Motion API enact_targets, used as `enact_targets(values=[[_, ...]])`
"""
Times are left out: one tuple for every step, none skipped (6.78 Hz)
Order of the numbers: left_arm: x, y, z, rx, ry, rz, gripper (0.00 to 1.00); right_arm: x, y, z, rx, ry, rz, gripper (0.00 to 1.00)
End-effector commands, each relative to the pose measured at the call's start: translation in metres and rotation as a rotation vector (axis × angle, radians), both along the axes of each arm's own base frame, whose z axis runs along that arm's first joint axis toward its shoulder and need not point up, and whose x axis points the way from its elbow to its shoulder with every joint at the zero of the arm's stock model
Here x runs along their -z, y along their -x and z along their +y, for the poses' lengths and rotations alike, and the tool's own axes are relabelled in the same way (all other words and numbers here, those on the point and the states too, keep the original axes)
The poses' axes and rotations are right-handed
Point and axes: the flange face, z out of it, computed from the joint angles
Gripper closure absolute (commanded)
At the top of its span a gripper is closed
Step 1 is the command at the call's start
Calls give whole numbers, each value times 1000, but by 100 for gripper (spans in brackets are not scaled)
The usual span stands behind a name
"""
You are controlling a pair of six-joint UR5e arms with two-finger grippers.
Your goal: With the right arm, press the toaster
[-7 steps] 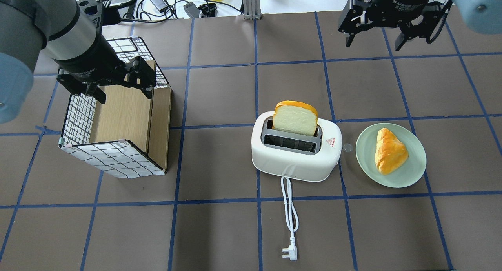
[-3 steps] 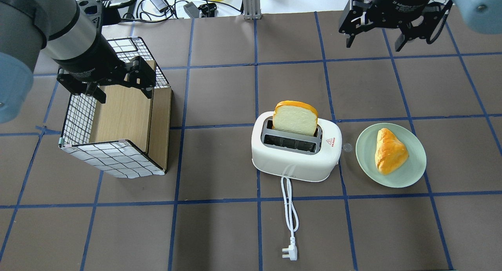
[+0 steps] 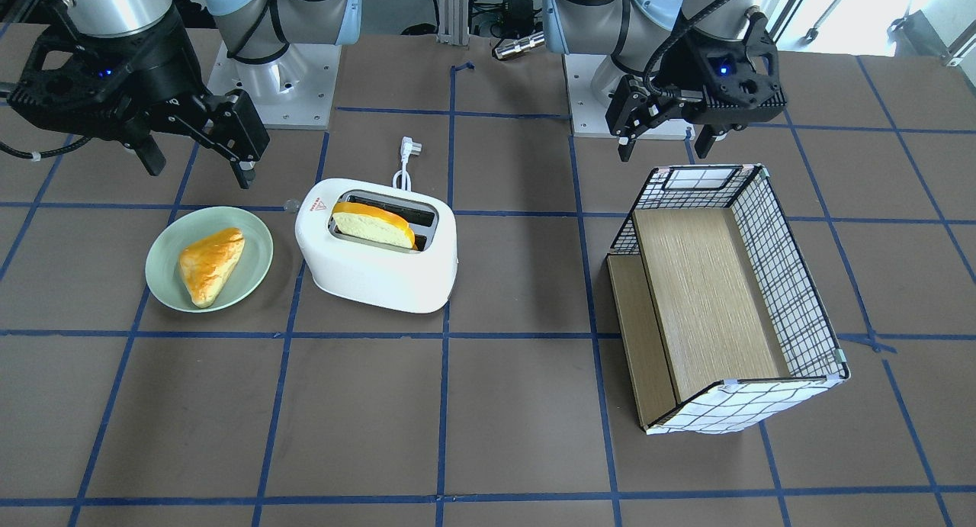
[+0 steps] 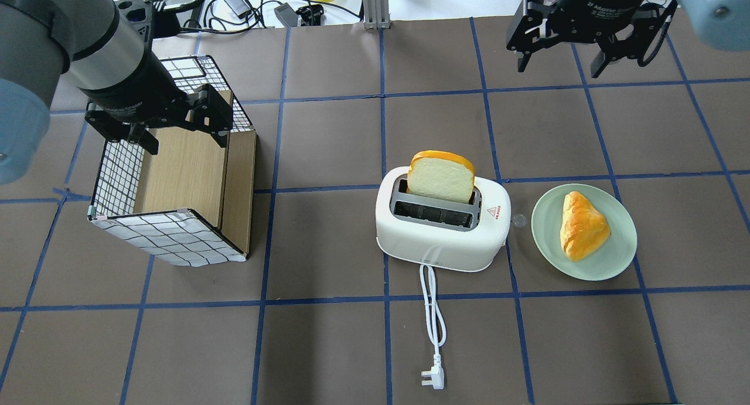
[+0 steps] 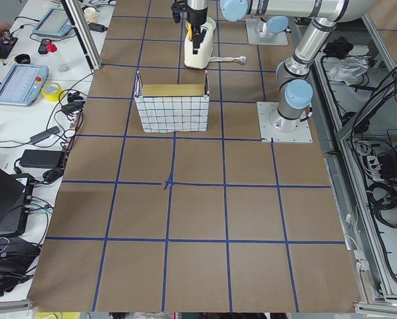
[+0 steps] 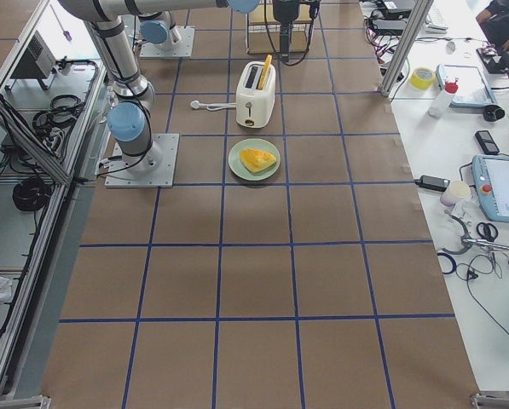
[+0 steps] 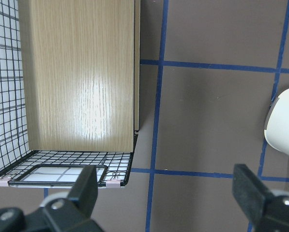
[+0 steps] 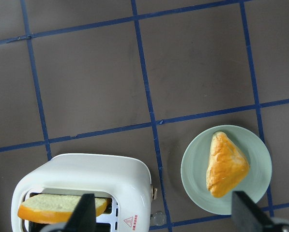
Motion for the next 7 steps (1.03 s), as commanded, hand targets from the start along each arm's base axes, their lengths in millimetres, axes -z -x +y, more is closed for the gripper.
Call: enact_targets(values=[[0,0,0,0,0,0,0,7,2,10,-18,-90,23,93],[0,0,0,0,0,0,0,9,2,12,-18,-112,11,100],[0,0,0,0,0,0,0,11,2,14,-15,-136,-6,100],[0,0,0,0,0,0,0,15,2,15,-12,-166,-29,100],[0,0,0,0,0,0,0,19,-1,17,-9,-193,-60,100],[0,0,0,0,0,0,0,21,-1,18,-6,-198,-70,100],[0,0,0,0,0,0,0,25,1,16,4,-206,-109,100]])
